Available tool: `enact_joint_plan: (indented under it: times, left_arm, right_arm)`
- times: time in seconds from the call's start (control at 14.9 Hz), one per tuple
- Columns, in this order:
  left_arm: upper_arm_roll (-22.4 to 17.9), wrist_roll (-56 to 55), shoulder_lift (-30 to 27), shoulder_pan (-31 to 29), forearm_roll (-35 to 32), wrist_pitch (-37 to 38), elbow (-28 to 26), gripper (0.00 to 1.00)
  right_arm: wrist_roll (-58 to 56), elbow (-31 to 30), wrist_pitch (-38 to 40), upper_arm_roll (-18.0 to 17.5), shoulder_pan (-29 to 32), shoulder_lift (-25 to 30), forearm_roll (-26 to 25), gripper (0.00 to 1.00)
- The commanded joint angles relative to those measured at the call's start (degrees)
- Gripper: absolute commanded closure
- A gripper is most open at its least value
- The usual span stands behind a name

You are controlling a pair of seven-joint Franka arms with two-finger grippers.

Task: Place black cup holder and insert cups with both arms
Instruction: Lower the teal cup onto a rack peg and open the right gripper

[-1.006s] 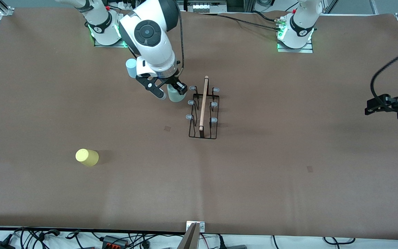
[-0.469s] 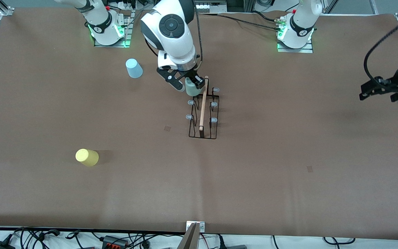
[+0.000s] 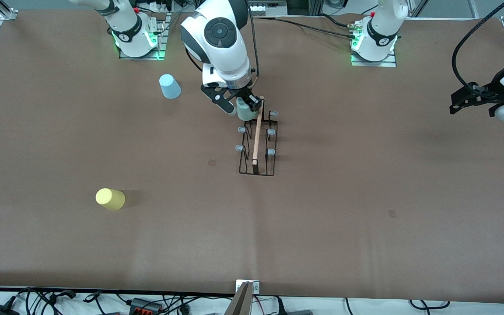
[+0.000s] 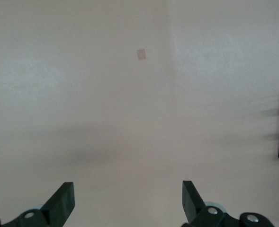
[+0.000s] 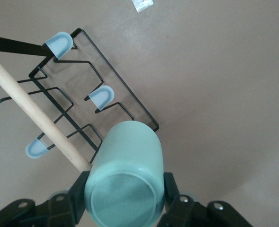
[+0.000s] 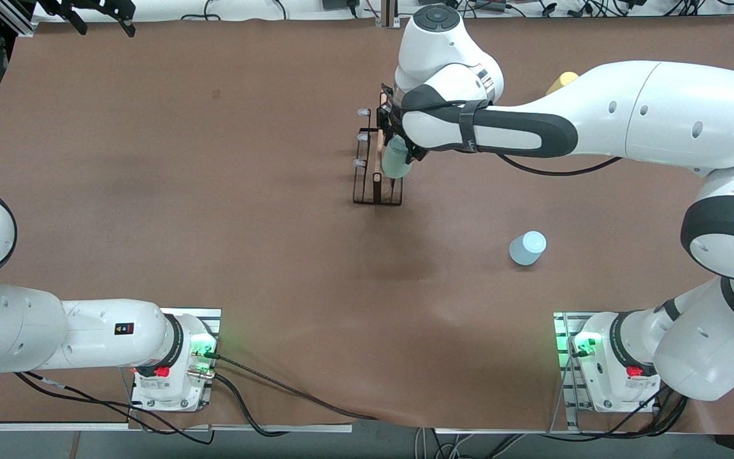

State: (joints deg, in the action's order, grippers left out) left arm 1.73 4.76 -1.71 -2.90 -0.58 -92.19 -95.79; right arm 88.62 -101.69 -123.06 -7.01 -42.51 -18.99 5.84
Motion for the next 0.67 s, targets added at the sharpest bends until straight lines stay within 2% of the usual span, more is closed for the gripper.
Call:
enact_joint_plan:
  times: [0.0,0.6]
  left_arm:
    - [-0.5,0.8,0.1,-0.3,0.8,2.3,1.6,0.0]
    - [-0.4,0.8,0.9,0.2,0.9,2.0,2.4,0.0]
  right_arm:
    - [1.5,0.8,0.7,-0.4,-0.4,-0.6,0.2,0.69]
    - [1.1,-0.9,1.2,-0.4,-0.4,-0.8,-2.2,0.69]
